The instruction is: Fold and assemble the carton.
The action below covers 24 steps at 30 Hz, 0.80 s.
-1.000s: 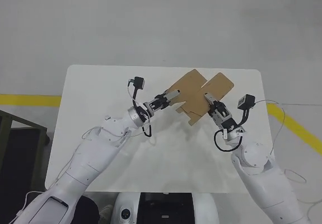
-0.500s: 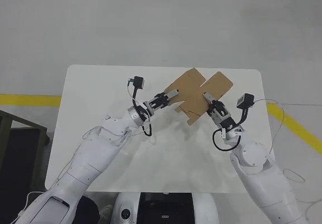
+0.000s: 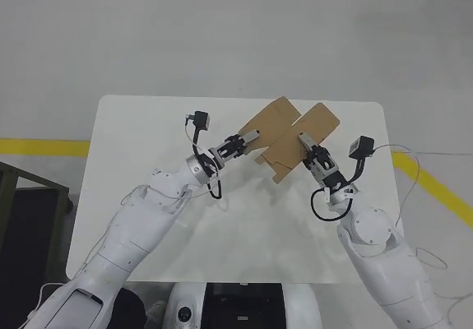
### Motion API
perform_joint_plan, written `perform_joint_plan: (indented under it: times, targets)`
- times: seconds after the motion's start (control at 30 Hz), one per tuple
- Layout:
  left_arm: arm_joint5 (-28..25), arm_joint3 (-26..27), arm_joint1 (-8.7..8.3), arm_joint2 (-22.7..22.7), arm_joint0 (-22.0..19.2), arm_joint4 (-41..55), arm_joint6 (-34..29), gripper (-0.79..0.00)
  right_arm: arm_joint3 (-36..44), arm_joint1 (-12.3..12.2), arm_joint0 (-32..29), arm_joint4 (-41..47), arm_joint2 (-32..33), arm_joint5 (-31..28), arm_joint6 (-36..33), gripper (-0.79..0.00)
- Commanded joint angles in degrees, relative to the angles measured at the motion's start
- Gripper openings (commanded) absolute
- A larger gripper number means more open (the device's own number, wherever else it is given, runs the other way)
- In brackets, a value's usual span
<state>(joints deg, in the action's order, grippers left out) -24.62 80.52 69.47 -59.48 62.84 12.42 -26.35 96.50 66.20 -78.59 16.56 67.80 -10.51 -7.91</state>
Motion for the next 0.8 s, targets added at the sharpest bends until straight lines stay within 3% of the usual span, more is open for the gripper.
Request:
perform_joint_plan:
  times: [0.0,0.17,0.33,0.57,0.77]
  targets:
    - [0.02,-0.32,-0.07,-0.73,-0.13,0.60,-0.50,-0.785,-0.23,-0.04,-0.23,0.12,1.03,-0.12,0.03,0.000]
    - [-1.12,-1.76,-0.72,-3.45,-1.07,-2.09,-3.77,-0.785,-2.13,-0.65,-0.72,-1.73,5.28,-4.85,-4.16,0.000]
    - [-1.95,-3.12,-1.60,-6.72,-2.02,-3.69,-8.24,-0.785,-6.31,-1.59,0.10,-2.43,9.51,-7.55,-13.72,0.000]
    - [-1.51,-7.60,-2.69,-9.82,-4.93,3.42,-23.51,-0.785,-12.51,-2.45,2.33,-6.19,11.98,-10.16,-22.83,0.000]
    - [-3.60,-10.35,-3.60,-11.12,-7.41,1.95,-32.19,-0.785,-16.39,-2.80,4.50,-0.55,11.34,-13.36,-36.57,0.000]
